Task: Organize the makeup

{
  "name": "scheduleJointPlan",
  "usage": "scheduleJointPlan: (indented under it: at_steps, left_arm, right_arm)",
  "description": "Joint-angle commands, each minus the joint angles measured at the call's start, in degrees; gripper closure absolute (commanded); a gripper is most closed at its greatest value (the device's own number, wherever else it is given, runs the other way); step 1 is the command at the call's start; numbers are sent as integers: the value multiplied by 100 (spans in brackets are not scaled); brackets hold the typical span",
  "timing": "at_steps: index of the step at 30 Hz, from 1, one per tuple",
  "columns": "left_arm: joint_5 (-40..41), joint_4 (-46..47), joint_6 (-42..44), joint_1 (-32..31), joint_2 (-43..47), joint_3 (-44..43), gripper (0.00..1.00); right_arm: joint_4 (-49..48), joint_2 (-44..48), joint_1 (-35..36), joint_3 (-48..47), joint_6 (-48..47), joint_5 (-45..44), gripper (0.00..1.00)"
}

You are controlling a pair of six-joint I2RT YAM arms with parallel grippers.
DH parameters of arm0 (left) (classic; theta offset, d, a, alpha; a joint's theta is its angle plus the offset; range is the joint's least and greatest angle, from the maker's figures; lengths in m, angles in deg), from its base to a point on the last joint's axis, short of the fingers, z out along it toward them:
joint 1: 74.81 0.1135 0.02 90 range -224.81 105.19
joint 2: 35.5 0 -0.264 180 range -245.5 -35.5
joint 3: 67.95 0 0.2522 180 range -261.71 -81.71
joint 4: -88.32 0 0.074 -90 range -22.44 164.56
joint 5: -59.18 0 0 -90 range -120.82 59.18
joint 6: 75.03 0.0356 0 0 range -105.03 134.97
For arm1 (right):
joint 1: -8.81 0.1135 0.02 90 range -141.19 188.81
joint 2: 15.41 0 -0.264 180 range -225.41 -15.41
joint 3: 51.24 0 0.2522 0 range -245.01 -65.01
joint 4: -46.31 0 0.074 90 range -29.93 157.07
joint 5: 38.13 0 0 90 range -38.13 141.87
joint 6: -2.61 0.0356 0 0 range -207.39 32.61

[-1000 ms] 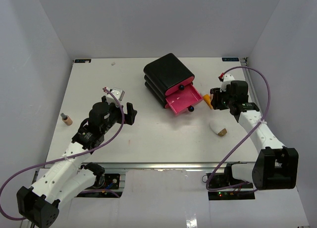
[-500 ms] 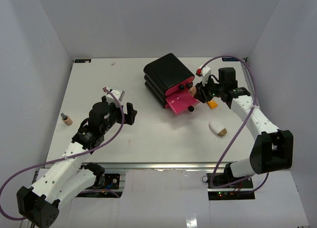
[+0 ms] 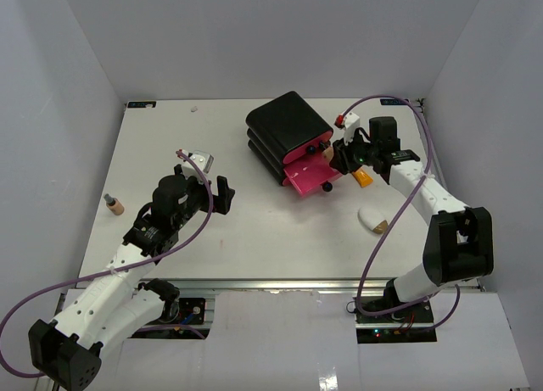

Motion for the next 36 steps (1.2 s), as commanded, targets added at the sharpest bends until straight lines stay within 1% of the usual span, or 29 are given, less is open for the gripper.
scheduleJointPlan:
  at_steps: [1,7,8,10,12,16,19,21,23,24,26,28,30,32,34,36]
  left_arm:
    - [22,55,-3,21,20,11,2]
    - [51,55,-3,21,-12,11,2]
    - [59,56,-3,21,-18,11,2]
    - [66,64,-3,21,-33,11,2]
    - [76,56,-3,21,-51,20,2]
    - [123,64,-3,21,-53,24,2]
    - [148,65,-3,21,-82,41,2]
    - [168,73,-3,21,-108,55,2]
    - [226,64,-38,21,-142,57,2]
    - [258,64,-65,21,-153,62,2]
    - [343,48,-147,42,-244,49,2]
    - [473,-20,-278,166,-423,-13,2]
    - [496,-77,-402,394,-778,-135,2]
    - [405,-231,-646,906,-1113,-370,2]
    - [274,-426,-899,1293,-1542,-738,2]
    - [392,-795,-1357,1818,-1937,-1109,2]
  right_arm:
    - [-536,-193,-5,39,207,-124,83]
    - [-545,-336,-5,23,256,-134,74]
    - [-545,-344,-5,31,261,-135,70]
    - [-545,-352,-5,38,268,-142,56]
    - [-545,-350,3,49,270,-167,47]
    - [-545,-255,1,104,288,-129,35]
    - [-538,-86,-16,140,308,-48,32]
    - [-502,56,-33,167,335,34,31]
    - [-304,359,-143,160,219,491,30]
    - [-139,561,-213,155,75,827,27]
    - [401,862,-443,176,-471,2028,25]
    - [1014,1062,-698,320,-790,3063,25]
    - [1281,1295,-791,666,-1128,3950,25]
    - [1286,1574,-909,1201,-1338,4298,24]
    - [1219,1841,-1130,1447,-1468,4383,22]
    - [1186,1886,-1501,1533,-1445,4676,21]
